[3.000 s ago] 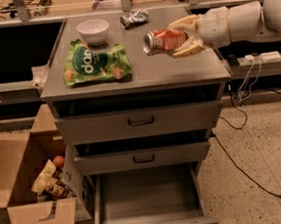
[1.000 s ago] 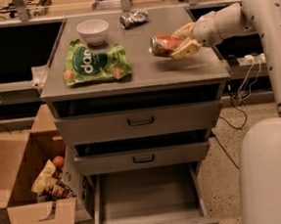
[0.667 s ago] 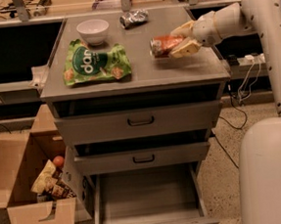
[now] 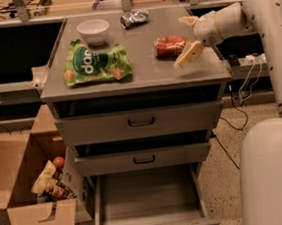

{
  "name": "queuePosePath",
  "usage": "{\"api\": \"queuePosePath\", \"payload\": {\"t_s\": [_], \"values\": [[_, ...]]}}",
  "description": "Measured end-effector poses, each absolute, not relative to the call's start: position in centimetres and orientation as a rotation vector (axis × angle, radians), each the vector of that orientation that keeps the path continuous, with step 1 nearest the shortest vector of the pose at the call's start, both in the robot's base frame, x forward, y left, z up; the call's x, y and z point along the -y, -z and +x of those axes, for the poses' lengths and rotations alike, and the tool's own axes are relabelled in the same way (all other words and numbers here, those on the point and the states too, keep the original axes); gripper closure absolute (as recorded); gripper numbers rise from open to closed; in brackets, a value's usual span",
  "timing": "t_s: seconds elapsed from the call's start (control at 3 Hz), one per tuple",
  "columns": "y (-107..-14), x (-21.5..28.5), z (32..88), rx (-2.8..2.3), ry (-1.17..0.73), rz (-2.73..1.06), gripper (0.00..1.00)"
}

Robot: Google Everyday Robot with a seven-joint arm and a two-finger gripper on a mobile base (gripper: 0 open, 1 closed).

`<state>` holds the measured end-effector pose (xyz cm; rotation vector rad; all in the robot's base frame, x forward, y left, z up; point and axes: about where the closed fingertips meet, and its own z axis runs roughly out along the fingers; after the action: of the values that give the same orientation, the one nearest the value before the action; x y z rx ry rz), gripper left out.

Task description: Pick coke can from bottom drawer and place on counter

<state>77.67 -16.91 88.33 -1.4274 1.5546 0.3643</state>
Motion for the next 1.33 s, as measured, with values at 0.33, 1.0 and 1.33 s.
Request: {"api": "queuePosePath", "payload": {"t_s": [0.33, 1.0, 1.33], "values": [[-88.9, 16.5, 77.6, -1.521, -0.348, -1.44, 0.0], [-100.3, 18.8, 72.4, -1.247, -0.187, -1.389, 0.0], [-105.1, 19.4, 69.1, -1.11, -0.117, -1.363, 0.0]]}}
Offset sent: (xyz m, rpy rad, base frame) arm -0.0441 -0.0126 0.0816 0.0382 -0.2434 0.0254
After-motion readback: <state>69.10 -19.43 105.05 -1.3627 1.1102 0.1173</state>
